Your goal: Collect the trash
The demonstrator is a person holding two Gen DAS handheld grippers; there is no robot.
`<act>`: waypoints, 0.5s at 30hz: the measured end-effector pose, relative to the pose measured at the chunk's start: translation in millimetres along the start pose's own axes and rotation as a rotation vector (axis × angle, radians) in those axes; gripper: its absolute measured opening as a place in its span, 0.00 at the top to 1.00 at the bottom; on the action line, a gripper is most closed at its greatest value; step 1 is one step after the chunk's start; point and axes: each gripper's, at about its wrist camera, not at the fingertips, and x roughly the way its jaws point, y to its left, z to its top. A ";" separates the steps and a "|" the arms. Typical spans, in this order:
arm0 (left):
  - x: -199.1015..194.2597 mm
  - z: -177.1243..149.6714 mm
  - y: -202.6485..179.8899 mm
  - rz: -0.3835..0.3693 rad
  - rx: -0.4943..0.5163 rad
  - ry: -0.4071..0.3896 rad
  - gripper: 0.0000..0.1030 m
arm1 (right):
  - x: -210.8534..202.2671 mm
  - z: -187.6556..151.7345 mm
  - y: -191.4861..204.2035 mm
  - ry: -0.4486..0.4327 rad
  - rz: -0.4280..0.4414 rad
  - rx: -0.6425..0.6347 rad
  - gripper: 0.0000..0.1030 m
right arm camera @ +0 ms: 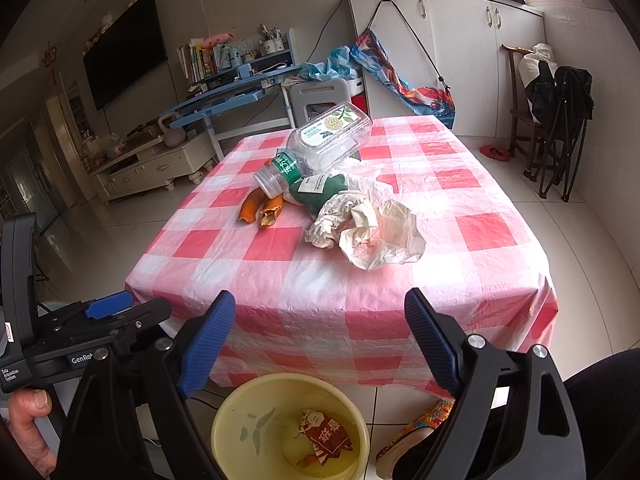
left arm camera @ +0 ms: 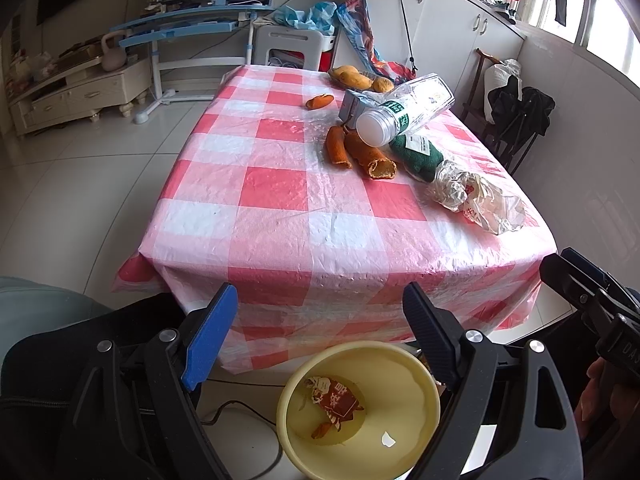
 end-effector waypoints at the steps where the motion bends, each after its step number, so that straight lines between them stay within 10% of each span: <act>1: -0.1 1.1 0.4 0.001 -0.001 0.000 0.21 | 0.1 -0.2 -0.1 0.000 0.000 -0.001 0.20; 15: 2.2 3.0 2.3 0.002 -0.004 -0.002 0.21 | 0.7 -1.1 -0.3 0.001 -0.003 -0.003 0.20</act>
